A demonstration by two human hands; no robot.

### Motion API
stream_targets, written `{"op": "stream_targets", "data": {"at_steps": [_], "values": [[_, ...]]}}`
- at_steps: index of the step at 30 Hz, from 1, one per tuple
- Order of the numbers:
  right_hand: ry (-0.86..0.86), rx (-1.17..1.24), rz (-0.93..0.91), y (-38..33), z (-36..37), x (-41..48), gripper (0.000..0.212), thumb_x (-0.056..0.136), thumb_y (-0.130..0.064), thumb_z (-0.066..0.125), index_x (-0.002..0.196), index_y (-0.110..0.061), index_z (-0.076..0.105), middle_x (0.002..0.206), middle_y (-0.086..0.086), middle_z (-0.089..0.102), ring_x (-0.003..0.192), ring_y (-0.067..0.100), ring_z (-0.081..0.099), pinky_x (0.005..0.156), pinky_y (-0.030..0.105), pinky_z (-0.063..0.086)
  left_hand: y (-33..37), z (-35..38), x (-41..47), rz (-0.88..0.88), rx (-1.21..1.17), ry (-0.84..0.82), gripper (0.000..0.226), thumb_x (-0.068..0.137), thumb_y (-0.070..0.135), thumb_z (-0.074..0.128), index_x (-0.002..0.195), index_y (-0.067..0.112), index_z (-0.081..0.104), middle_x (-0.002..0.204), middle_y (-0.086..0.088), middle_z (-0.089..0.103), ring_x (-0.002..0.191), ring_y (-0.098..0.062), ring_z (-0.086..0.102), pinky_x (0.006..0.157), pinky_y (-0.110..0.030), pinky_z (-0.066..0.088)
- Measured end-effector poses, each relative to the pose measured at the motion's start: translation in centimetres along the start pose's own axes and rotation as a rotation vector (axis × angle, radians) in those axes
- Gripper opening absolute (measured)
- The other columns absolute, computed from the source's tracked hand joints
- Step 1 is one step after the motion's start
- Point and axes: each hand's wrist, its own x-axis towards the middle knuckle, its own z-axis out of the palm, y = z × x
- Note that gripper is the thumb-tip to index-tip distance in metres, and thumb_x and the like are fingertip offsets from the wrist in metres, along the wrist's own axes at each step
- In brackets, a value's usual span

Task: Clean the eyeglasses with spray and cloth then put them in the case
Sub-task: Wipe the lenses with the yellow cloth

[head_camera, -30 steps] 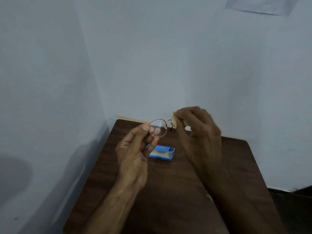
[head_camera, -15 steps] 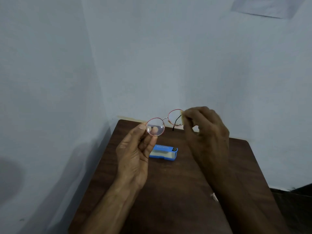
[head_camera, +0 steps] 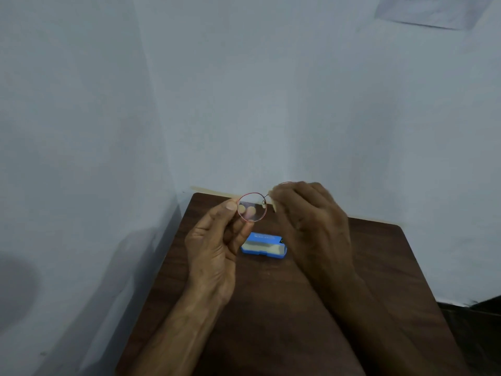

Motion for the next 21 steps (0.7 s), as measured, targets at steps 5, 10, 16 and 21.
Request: {"op": "stream_targets", "data": {"at_steps": [5,10,16,21], "values": [[0.107,-0.054,0.162,2.0,-0.1,1.4,0.005,0.094,-0.007,0.073,0.094,-0.012,0.074,0.096,0.002,0.071,0.084,0.023,0.062,0.071,0.036,0.049,0.3,0.0,-0.2,0.005,0.001,0.007,0.012,0.092,0.01,0.069,0.1,0.007,0.077,0.092,-0.009,0.08,0.079,-0.014,0.08,0.068,-0.023,0.064],[0.02,0.019,0.054,0.2,0.2,-0.5,0.008,0.095,-0.002,0.072,0.1,-0.008,0.074,0.102,0.006,0.071,0.088,0.027,0.064,0.07,0.042,0.054,0.4,0.1,-0.1,-0.009,-0.029,0.033,0.014,0.097,0.009,0.065,0.104,0.007,0.077,0.094,-0.009,0.082,0.083,-0.016,0.081,0.069,-0.024,0.065],[0.077,-0.023,0.129,0.9,0.6,0.9,0.009,0.094,-0.004,0.071,0.097,-0.011,0.074,0.1,0.002,0.072,0.088,0.024,0.063,0.072,0.039,0.051,-0.1,0.0,-0.1,-0.014,-0.017,0.021,0.017,0.09,0.011,0.069,0.104,0.005,0.077,0.094,-0.011,0.081,0.081,-0.016,0.08,0.069,-0.024,0.065],[0.054,0.16,-0.023,-2.3,0.8,-0.7,0.014,0.091,-0.005,0.069,0.102,-0.007,0.077,0.106,0.005,0.074,0.093,0.025,0.068,0.083,0.036,0.057,-0.7,0.2,0.2,0.016,0.034,0.037,0.023,0.093,0.01,0.071,0.113,0.0,0.077,0.099,-0.014,0.078,0.078,-0.015,0.076,0.067,-0.024,0.064]]}}
